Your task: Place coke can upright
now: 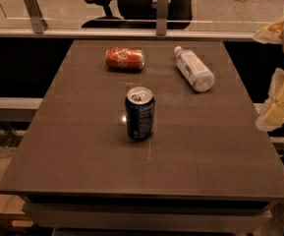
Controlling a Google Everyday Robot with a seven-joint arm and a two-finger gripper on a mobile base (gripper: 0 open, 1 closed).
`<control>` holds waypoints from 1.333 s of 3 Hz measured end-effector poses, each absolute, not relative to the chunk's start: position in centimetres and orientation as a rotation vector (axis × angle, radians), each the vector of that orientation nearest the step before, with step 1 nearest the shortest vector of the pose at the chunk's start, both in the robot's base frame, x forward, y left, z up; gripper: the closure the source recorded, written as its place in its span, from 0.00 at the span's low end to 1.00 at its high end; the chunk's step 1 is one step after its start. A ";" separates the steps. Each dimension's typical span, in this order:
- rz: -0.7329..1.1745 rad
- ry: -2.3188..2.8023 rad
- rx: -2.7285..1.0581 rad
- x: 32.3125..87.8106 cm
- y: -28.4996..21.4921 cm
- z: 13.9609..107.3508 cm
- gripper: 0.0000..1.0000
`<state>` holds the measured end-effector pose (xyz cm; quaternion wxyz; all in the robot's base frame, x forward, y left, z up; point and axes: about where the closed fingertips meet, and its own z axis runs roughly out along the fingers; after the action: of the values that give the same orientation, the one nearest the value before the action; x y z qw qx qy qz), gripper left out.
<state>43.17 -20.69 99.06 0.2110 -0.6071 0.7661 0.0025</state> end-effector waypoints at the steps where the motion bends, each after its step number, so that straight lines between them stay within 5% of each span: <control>1: 0.149 2.037 -1.640 42.7 -20.9 99.5 0.00; 4: 0.675 1.743 -1.447 41.5 -19.0 98.9 0.00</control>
Offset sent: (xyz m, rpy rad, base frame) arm -0.0275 0.0183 0.0154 0.6605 0.0150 0.1779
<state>41.51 -19.02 98.89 0.3793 -0.5665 0.6822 0.2642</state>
